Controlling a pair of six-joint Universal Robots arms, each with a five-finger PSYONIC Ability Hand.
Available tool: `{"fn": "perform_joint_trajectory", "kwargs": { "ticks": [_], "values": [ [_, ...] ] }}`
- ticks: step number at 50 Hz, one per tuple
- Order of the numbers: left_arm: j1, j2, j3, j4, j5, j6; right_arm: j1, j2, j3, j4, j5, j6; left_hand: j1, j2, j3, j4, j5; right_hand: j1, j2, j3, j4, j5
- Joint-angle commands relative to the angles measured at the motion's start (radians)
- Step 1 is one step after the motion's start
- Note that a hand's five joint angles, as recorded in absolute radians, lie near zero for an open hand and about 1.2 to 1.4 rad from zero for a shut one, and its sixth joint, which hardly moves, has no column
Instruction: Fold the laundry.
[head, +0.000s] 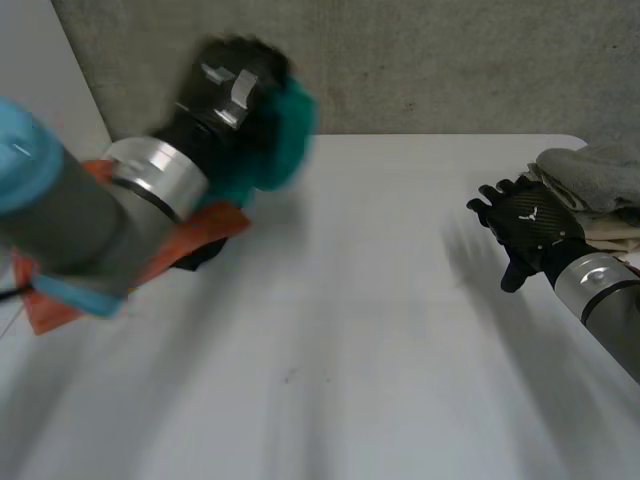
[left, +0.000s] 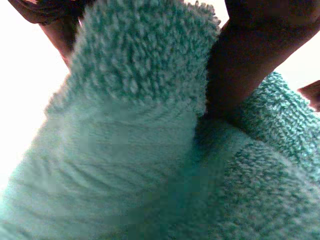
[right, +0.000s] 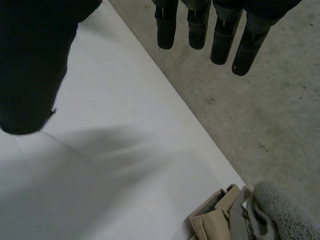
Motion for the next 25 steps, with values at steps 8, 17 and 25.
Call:
{"fn": "perform_joint_trajectory", "kwargs": {
  "ticks": [8,17,25],
  "values": [
    [-0.163,-0.067,-0.01,-0.101,-0.013,-0.018,0.003,-0.004,-0.019,0.013,0.004,0.01,-0.908,-1.013,-1.004,-1.021,-0.945,-0.024,-0.044,-0.034,-0.058,-0.063],
    [0.021,0.065,-0.067,-0.178,-0.018,0.06,0.022,-0.076,-0.104,0.292,0.054,0.021,-0.879,-0.984,-0.974,-0.991,-0.916,-0.024,-0.044,-0.034,-0.058,-0.063],
    [0.127,-0.094,0.006,-0.265,-0.021,0.333,0.167,-0.087,-0.185,0.608,0.134,0.095,-0.859,-0.964,-0.954,-0.971,-0.895,-0.024,-0.044,-0.034,-0.058,-0.063]
  ]
}}
